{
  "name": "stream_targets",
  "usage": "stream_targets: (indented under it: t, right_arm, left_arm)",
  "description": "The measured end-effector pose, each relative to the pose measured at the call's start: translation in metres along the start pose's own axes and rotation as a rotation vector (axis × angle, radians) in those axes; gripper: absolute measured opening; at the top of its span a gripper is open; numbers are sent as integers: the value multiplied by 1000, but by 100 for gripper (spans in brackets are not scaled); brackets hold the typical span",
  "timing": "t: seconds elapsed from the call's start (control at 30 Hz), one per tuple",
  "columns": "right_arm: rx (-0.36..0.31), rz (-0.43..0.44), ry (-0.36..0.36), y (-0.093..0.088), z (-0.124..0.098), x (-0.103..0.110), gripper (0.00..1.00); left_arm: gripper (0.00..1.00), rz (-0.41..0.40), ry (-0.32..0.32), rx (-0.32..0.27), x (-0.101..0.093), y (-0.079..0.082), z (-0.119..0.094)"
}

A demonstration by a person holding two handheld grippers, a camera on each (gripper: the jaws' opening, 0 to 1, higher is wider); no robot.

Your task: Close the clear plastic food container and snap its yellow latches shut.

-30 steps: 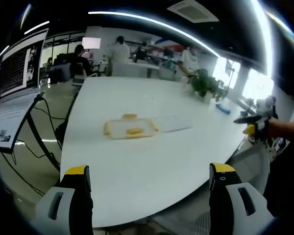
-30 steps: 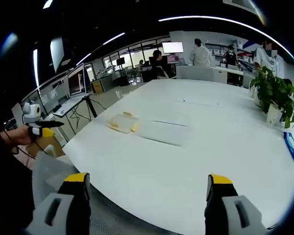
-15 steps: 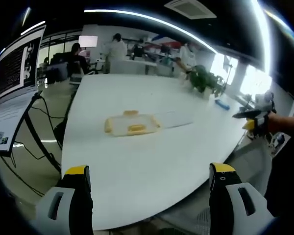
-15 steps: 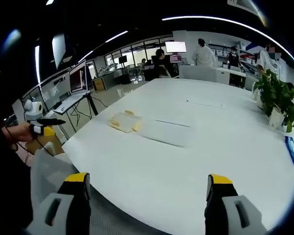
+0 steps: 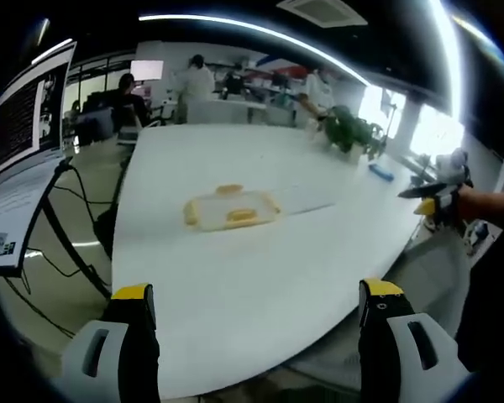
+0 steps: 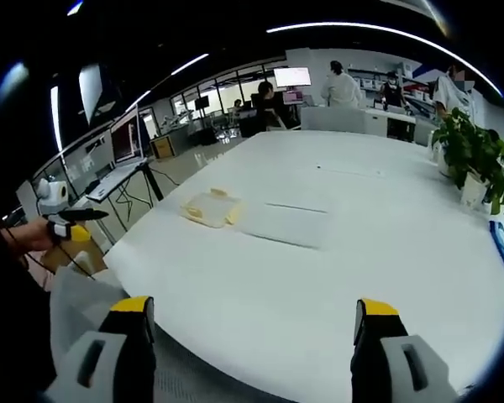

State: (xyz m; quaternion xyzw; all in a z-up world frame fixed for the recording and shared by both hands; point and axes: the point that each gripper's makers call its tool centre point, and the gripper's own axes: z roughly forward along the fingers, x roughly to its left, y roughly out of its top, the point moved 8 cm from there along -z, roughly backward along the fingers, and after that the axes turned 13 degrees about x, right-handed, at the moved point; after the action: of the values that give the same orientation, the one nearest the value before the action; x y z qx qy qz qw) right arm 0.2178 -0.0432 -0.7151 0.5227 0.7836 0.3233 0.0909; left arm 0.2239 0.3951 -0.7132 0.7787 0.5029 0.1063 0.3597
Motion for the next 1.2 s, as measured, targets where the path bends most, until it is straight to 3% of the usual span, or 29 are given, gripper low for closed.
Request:
stream_targets:
  t: [0.4,0.53,1.2]
  right_arm:
    - [6,8,-26,0,9,2,100]
    - [11,4,-27,0,13,6,100]
    - [27,-24,-43,3,14,13,100]
  left_arm:
    - [99,34,-4,18,14,-4,-1]
    - [99,10,0,6,23,-7,-5]
    - [99,18,-28,8,20,-11,-6]
